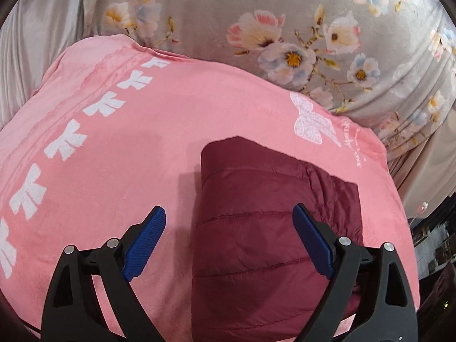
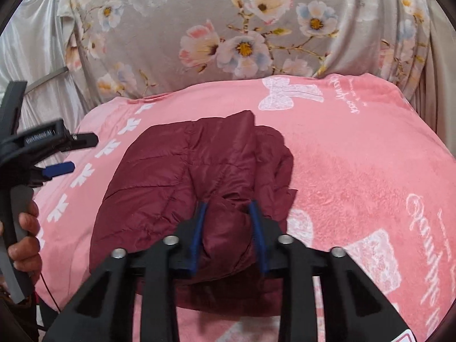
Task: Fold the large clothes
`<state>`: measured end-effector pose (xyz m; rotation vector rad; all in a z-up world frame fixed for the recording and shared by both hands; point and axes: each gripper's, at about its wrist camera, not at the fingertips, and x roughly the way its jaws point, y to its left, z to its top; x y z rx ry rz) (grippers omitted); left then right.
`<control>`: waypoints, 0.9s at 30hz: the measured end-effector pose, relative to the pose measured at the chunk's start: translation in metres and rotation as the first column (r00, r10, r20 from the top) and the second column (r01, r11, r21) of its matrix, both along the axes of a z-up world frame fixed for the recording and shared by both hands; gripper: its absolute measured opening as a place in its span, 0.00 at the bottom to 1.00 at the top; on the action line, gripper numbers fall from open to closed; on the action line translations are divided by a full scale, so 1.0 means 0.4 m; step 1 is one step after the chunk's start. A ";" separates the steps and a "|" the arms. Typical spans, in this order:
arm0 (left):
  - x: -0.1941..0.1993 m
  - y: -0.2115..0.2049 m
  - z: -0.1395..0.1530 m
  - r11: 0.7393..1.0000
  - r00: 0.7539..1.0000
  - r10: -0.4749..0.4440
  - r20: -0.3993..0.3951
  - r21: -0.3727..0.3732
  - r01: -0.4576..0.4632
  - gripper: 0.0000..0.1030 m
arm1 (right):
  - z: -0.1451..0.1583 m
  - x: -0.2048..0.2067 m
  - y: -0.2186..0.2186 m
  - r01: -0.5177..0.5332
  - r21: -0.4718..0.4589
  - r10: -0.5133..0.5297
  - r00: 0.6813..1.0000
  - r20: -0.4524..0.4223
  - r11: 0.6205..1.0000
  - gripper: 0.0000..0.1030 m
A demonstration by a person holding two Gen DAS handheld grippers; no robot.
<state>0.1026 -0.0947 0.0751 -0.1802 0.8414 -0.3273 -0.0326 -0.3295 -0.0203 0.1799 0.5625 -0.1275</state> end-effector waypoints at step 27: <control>0.187 -0.178 0.003 0.996 0.999 -0.025 0.022 0.085 0.023 0.85 | 0.088 0.167 -0.188 0.150 0.249 -0.146 0.989 -0.035 0.957 0.50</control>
